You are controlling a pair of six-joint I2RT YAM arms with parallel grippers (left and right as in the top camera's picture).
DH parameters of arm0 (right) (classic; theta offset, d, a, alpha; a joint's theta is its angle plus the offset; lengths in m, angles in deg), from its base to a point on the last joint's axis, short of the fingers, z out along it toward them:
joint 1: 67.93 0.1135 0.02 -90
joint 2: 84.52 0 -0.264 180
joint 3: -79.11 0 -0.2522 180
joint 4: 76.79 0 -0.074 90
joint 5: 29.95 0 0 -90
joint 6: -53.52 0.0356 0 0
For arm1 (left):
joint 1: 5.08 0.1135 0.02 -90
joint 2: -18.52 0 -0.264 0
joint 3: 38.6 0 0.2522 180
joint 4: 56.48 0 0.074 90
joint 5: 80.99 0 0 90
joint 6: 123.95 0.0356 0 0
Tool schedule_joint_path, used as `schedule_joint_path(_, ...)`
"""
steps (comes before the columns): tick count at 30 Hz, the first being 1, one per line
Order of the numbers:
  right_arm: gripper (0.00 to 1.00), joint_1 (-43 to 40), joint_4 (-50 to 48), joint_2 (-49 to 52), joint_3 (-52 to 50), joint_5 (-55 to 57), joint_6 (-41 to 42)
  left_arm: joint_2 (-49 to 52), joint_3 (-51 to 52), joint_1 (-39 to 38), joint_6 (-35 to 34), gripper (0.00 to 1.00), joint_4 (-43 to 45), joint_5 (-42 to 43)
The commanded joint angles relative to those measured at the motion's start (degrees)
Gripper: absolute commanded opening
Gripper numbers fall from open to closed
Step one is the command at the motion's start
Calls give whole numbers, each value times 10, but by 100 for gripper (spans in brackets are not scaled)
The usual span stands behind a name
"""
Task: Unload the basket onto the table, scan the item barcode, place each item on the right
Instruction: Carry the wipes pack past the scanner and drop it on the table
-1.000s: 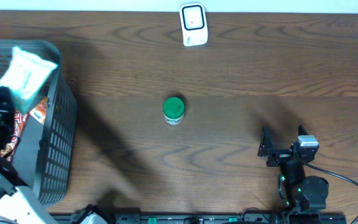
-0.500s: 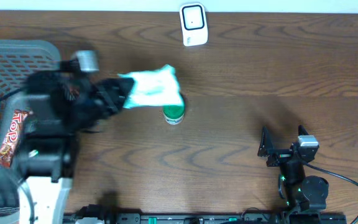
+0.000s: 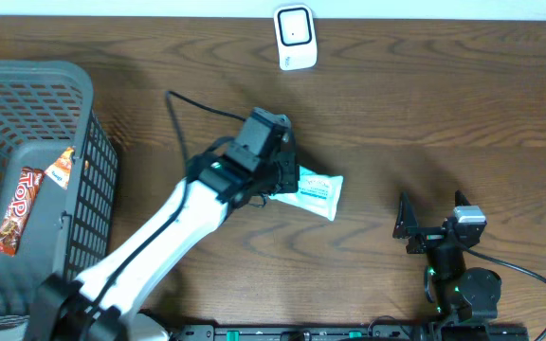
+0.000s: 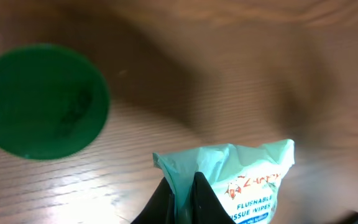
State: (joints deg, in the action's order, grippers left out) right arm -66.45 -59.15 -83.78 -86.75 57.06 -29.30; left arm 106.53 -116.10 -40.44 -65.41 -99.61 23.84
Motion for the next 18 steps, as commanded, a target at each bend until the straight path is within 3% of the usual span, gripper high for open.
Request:
schedule_joint_path(1,99,3,2,0,-1,1,5,59,-2,-2,-2,7,-2,-39)
schedule_joint_path(8,99,3,2,0,-1,1,5,155,-2,-2,-7,7,-3,-42)
schedule_joint_path(18,99,3,2,0,-1,1,5,193,-2,-2,-7,7,-36,-136)
